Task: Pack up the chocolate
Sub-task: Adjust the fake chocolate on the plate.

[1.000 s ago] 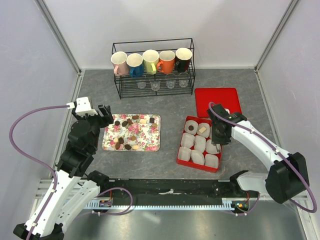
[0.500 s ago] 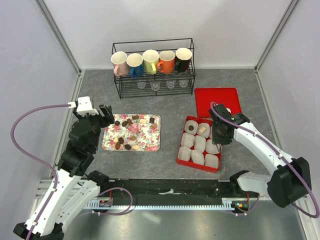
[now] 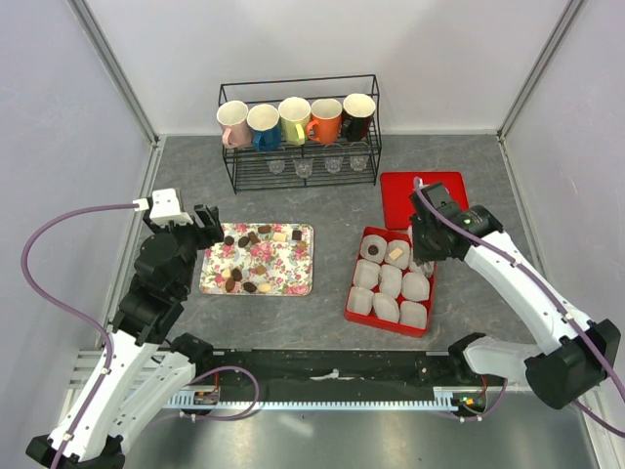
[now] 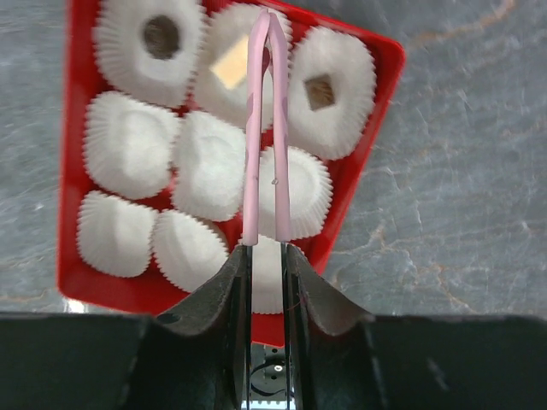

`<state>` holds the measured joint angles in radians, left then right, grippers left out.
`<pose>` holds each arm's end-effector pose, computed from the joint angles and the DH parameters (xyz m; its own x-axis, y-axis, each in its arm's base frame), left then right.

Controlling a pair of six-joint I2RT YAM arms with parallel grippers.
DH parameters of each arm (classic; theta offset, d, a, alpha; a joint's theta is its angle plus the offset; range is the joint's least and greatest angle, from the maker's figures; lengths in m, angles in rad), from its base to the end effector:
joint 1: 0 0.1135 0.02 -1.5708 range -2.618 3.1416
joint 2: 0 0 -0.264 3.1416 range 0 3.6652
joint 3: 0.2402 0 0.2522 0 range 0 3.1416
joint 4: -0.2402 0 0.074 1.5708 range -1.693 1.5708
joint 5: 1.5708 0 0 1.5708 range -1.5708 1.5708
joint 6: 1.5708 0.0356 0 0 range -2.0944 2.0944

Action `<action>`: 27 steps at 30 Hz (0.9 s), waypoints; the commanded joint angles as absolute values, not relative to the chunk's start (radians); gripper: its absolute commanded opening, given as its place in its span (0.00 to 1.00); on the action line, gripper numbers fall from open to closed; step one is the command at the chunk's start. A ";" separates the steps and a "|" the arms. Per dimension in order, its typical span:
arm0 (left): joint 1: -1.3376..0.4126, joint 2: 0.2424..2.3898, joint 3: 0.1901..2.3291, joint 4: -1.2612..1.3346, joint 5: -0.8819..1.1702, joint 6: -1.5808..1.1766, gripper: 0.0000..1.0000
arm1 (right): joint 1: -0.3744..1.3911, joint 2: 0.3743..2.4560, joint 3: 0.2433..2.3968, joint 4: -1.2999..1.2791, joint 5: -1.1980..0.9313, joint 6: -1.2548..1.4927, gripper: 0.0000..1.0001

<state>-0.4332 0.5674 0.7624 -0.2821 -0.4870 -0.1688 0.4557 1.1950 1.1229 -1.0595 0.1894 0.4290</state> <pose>0.1260 -0.0399 0.3525 -0.0691 -0.1316 -0.9889 -0.0647 0.9898 -0.1272 0.1988 0.0900 0.3027 -0.8890 0.0193 -0.4576 0.0104 0.9997 0.0219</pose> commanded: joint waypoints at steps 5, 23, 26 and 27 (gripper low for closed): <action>-0.433 0.557 0.767 -0.271 -0.479 -0.207 0.76 | 0.682 1.287 1.270 -0.967 0.170 0.384 0.20; -0.417 0.543 0.752 -0.262 -0.534 -0.206 0.76 | 1.068 1.765 1.465 -0.583 0.098 0.163 0.21; -0.413 0.537 0.749 -0.258 -0.545 -0.206 0.76 | 1.095 1.827 1.502 -0.557 0.095 0.146 0.22; -0.410 0.535 0.749 -0.259 -0.552 -0.206 0.76 | 1.100 1.839 1.520 -0.549 0.097 0.138 0.22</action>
